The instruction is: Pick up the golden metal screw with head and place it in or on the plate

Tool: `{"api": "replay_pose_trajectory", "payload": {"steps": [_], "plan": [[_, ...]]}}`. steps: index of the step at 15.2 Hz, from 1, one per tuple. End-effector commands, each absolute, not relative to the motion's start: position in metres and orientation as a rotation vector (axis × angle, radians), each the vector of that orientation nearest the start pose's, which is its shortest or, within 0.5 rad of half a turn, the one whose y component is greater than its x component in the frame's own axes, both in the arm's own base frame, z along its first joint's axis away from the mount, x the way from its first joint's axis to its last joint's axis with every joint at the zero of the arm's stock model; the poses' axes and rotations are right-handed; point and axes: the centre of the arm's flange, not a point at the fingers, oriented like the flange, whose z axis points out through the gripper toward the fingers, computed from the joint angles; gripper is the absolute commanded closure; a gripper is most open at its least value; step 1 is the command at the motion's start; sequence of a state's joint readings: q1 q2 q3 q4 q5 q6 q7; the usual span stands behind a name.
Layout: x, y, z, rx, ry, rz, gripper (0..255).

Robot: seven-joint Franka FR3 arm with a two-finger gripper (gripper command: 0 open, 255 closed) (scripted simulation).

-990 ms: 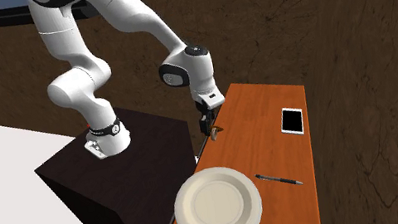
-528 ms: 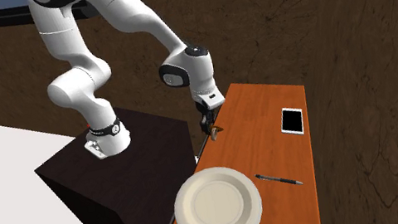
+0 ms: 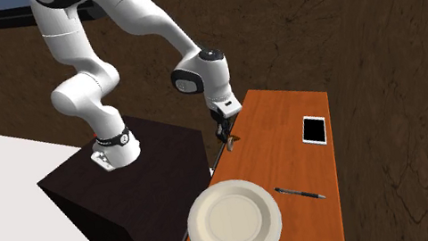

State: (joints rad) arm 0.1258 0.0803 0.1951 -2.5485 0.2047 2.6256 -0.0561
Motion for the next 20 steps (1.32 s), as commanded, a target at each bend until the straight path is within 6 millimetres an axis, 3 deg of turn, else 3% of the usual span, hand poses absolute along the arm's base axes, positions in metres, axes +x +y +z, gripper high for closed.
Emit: {"api": "replay_pose_trajectory", "payload": {"steps": [1, 18, 20], "plan": [[0.433, 0.14, 0.24, -3.012, -0.299, 0.028, 255], [0.433, 0.14, 0.327, -3.012, -0.299, 0.028, 255], [0.444, 0.116, 0.327, -3.012, -0.299, 0.028, 255]]}}
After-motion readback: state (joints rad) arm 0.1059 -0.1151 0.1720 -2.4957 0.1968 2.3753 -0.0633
